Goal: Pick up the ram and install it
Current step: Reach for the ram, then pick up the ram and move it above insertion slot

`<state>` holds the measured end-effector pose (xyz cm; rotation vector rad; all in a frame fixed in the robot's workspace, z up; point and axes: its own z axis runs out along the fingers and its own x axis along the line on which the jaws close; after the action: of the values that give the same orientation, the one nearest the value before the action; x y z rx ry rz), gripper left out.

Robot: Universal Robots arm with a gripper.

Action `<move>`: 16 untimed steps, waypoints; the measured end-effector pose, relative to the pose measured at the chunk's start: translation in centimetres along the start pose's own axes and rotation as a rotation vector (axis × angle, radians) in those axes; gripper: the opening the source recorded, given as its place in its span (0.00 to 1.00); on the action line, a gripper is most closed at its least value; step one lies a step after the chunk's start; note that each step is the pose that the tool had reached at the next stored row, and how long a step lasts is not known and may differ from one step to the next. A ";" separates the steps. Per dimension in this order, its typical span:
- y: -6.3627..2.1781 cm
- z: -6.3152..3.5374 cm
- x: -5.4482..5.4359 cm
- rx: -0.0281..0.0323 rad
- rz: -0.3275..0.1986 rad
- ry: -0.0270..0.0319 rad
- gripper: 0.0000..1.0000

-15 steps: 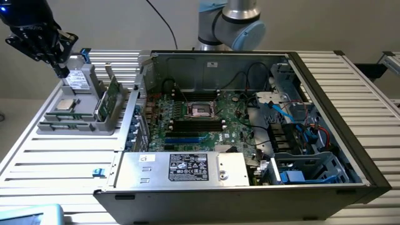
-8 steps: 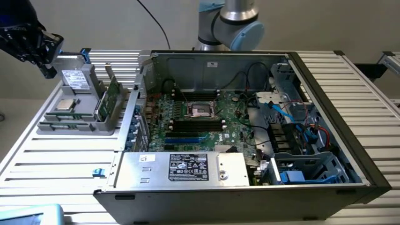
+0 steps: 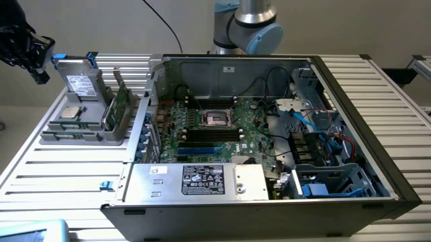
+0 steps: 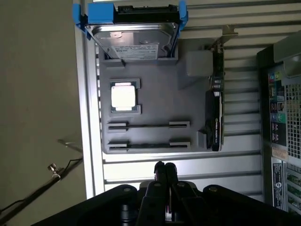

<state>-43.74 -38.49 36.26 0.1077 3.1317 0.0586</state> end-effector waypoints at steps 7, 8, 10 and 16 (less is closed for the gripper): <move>0.43 0.11 0.8 -0.0001 0.000 0.0000 0.11; 0.43 0.11 0.8 -0.0001 0.000 -0.0001 0.11; 0.43 0.11 0.8 -0.0001 0.000 0.0000 0.11; 0.43 0.11 0.8 -0.0001 0.000 0.0000 0.11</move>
<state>-44.47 -38.00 36.17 0.1076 3.1317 0.0588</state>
